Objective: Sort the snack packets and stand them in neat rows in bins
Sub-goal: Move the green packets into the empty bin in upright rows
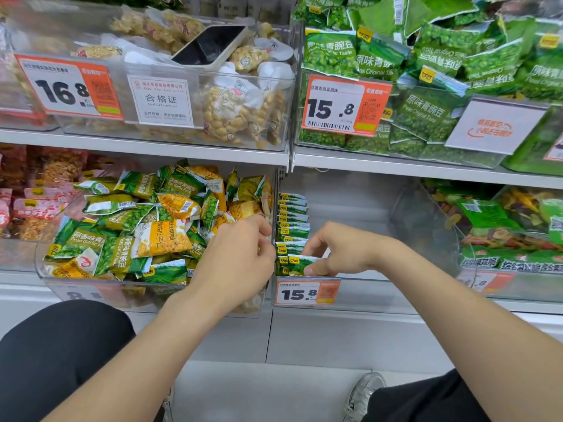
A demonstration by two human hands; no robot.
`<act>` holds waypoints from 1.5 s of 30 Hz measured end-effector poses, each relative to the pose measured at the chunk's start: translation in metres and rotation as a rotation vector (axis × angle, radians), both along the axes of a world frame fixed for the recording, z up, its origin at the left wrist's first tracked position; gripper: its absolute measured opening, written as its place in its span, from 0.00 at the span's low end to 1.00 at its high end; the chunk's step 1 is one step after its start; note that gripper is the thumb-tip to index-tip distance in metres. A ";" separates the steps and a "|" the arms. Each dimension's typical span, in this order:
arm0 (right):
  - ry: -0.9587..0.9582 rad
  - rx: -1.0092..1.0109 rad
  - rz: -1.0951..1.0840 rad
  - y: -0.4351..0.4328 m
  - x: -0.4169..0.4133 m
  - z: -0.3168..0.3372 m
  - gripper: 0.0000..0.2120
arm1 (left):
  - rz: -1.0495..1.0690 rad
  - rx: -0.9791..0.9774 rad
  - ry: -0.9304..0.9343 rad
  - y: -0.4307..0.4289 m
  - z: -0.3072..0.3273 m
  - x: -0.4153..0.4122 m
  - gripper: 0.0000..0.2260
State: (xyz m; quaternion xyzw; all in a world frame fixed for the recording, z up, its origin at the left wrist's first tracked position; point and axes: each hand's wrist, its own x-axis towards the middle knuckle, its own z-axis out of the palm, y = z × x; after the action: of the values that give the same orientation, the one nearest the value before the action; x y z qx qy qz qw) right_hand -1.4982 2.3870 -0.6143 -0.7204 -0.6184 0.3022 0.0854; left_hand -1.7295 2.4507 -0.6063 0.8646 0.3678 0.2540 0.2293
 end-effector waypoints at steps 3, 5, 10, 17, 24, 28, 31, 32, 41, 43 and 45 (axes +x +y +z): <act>-0.084 -0.033 -0.007 0.009 -0.010 0.001 0.11 | 0.002 -0.020 -0.012 0.000 0.001 0.000 0.09; -0.091 -0.072 -0.035 0.013 -0.016 0.002 0.15 | 0.003 -0.018 -0.020 0.000 0.001 0.000 0.09; -0.182 -0.058 -0.051 0.017 -0.026 -0.001 0.13 | -0.002 -0.019 -0.027 0.000 -0.001 0.001 0.09; -0.047 0.127 -0.220 0.013 -0.029 0.003 0.08 | -0.015 -0.011 -0.025 0.001 0.000 -0.001 0.09; -0.260 0.112 -0.188 0.016 -0.038 -0.010 0.05 | -0.036 -0.019 -0.030 0.000 0.002 -0.003 0.11; -0.310 -0.007 -0.236 0.016 -0.035 0.004 0.23 | -0.055 -0.002 -0.023 0.000 0.002 -0.005 0.11; -0.035 -0.070 -0.315 0.012 -0.023 0.011 0.29 | -0.061 0.009 -0.014 0.001 0.002 -0.006 0.11; 0.035 -0.053 -0.309 0.010 -0.019 0.012 0.26 | -0.062 0.011 -0.013 0.001 0.002 -0.006 0.11; -0.140 0.129 -0.063 0.014 -0.026 -0.016 0.04 | -0.045 0.018 -0.004 0.001 0.000 -0.005 0.11; -0.159 0.177 -0.076 0.015 -0.028 -0.019 0.04 | -0.040 0.013 -0.004 0.000 0.000 -0.005 0.11; -0.152 0.237 -0.120 0.015 -0.027 -0.017 0.05 | -0.047 0.009 -0.004 -0.001 0.000 -0.005 0.11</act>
State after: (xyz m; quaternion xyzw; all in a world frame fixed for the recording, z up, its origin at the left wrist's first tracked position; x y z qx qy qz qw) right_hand -1.5249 2.4016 -0.6312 -0.7617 -0.6103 0.1662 0.1407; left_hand -1.7340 2.4502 -0.6064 0.8736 0.3459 0.2520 0.2317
